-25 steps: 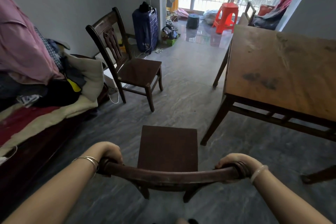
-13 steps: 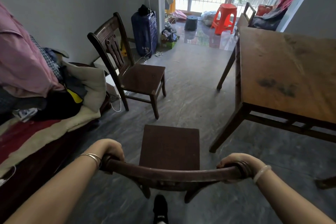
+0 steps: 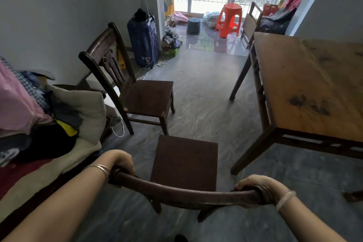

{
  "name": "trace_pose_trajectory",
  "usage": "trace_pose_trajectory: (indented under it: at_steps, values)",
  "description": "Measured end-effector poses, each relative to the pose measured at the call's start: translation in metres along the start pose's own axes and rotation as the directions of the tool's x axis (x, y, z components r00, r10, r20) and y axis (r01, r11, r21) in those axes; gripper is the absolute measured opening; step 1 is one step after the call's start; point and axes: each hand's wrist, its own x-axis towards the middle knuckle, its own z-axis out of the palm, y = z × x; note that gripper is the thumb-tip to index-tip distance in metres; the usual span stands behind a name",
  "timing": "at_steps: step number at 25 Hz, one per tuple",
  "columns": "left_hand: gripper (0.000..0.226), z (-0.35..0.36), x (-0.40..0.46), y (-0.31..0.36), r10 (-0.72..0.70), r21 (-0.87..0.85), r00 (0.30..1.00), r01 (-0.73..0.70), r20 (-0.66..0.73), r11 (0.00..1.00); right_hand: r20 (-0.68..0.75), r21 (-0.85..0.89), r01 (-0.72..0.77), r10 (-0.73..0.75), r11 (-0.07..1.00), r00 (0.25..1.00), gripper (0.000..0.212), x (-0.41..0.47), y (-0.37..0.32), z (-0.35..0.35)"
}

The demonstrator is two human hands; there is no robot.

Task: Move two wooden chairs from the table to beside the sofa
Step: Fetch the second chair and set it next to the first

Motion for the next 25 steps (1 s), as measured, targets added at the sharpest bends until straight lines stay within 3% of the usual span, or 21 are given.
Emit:
trace_pose_trajectory:
  at_steps: [3,6,12,15,21,23,25]
  values:
    - [0.040,-0.029,0.014,-0.010,0.080,0.136,0.995,-0.089,0.067,0.987,0.071,-0.008,-0.147,0.147,0.989,0.987,0.031,-0.005,-0.024,0.013]
    - [0.038,-0.068,0.031,-0.022,0.111,0.251,0.987,-0.137,0.115,0.958,0.073,0.098,-0.141,0.134,0.985,0.988,0.032,0.001,-0.037,0.036]
    - [0.045,-0.123,0.063,-0.060,0.182,0.421,0.981,-0.192,0.065,0.886,-0.131,0.260,-0.026,0.061,0.965,0.989,0.028,0.013,-0.047,0.130]
    - [0.043,-0.142,0.071,-0.072,0.233,0.448,0.970,-0.236,0.064,0.862,-0.212,0.382,0.051,0.034,0.923,0.977,0.031,0.013,-0.056,0.165]
    - [0.040,-0.165,0.082,-0.085,0.218,0.473,0.967,-0.256,0.134,0.843,-0.124,0.632,0.041,0.049,0.774,0.991,0.017,0.013,-0.062,0.203]
    - [0.042,-0.167,0.084,-0.088,0.195,0.389,0.971,-0.234,0.139,0.891,-0.172,0.596,0.033,0.088,0.802,0.981,0.016,0.010,-0.060,0.207]
    - [0.045,-0.167,0.076,-0.090,0.259,0.382,0.965,-0.257,0.046,0.888,-0.207,0.564,0.057,0.073,0.824,0.976,0.017,0.001,-0.062,0.211]
